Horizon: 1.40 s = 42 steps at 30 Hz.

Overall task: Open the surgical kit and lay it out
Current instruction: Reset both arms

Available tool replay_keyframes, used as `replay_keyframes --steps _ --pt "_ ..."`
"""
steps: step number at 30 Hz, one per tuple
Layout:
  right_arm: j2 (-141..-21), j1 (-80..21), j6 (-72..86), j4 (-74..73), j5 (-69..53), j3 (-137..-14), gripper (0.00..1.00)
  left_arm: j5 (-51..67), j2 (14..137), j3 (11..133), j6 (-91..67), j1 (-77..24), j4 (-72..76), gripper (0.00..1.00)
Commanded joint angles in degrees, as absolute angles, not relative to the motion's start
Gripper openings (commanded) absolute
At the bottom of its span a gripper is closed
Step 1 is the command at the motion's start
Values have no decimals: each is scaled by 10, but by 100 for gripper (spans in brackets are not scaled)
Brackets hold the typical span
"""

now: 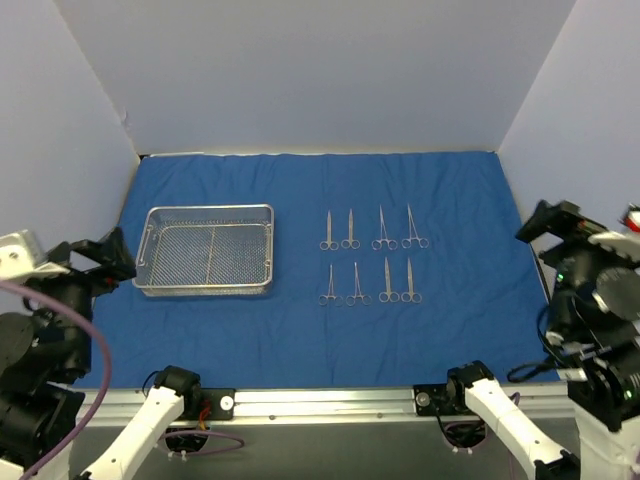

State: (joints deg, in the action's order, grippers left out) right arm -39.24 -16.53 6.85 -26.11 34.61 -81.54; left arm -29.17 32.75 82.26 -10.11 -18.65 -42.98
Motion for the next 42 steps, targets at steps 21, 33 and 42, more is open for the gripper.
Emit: replay_keyframes --steps 21,33,42 --pt "-276 -165 7 -170 381 -746 100 -435 203 766 -34 -189 -364 94" --pt "-277 -167 -22 -148 362 -744 100 -454 190 751 -20 -190 -329 94" --pt "-279 -167 -23 -142 351 -740 100 -455 190 750 -19 -192 -318 94"
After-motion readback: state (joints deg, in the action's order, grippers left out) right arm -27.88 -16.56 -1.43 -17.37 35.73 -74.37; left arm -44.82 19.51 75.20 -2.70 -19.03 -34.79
